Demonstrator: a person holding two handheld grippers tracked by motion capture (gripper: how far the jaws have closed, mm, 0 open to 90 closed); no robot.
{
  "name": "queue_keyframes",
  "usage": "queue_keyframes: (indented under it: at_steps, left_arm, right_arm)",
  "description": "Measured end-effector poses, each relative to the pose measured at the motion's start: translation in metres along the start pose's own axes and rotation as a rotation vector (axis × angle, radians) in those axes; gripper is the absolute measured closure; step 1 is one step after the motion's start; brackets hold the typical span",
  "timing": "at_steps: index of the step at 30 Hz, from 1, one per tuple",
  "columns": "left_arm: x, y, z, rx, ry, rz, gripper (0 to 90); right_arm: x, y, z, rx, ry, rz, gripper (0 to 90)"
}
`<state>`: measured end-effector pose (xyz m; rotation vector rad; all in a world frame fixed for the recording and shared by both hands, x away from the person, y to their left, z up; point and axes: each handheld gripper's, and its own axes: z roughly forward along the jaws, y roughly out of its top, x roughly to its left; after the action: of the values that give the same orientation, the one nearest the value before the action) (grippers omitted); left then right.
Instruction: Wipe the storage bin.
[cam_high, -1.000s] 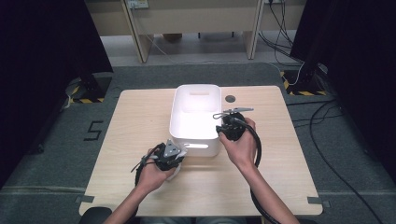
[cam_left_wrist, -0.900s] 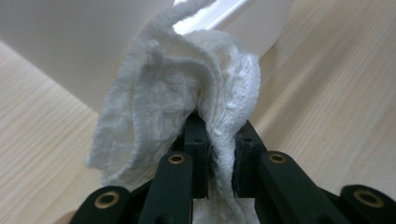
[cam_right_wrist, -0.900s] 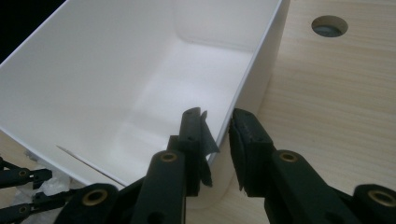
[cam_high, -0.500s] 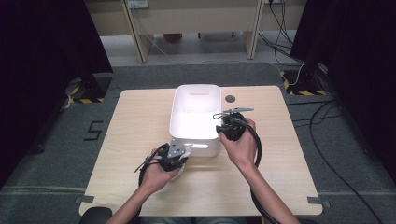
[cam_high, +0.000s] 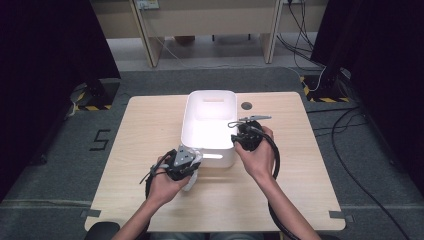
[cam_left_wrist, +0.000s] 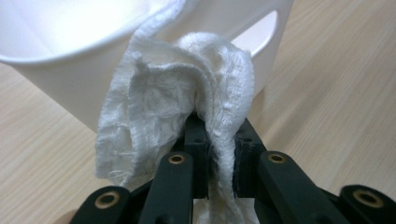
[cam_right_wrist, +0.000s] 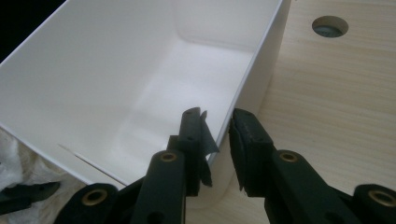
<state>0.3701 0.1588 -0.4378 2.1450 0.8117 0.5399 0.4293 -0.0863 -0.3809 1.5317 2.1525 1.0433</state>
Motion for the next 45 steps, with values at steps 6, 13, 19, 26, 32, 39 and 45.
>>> queue_keyframes:
  at_steps: [6,13,19,26,32,39,45]
  left_arm:
    - [0.001,0.008,-0.008,-0.023,0.007,0.004,79.6]
    - [0.003,0.011,-0.012,-0.035,0.014,0.002,79.6]
    - [0.002,0.012,-0.011,-0.034,0.017,0.003,79.6]
    - [0.001,0.014,-0.011,-0.035,0.015,0.007,79.6]
    - [-0.003,0.018,-0.009,-0.041,0.008,0.014,79.6]
    - [-0.005,0.021,-0.007,-0.043,0.004,0.015,79.6]
    - [-0.007,0.023,-0.006,-0.044,-0.001,0.022,79.5]
  right_arm:
    - [0.000,0.000,0.000,0.000,-0.001,0.008,74.8]
    - [0.000,0.000,0.000,-0.002,-0.001,0.006,74.5]
    - [0.000,0.000,0.000,0.000,0.000,0.007,74.5]
    - [0.000,0.000,0.001,-0.004,-0.001,0.001,74.5]
    - [0.000,0.000,0.000,-0.004,-0.002,0.001,74.4]
    - [0.000,0.000,0.001,-0.003,-0.001,0.002,74.4]
    - [0.000,0.000,0.001,-0.005,-0.002,-0.001,74.3]
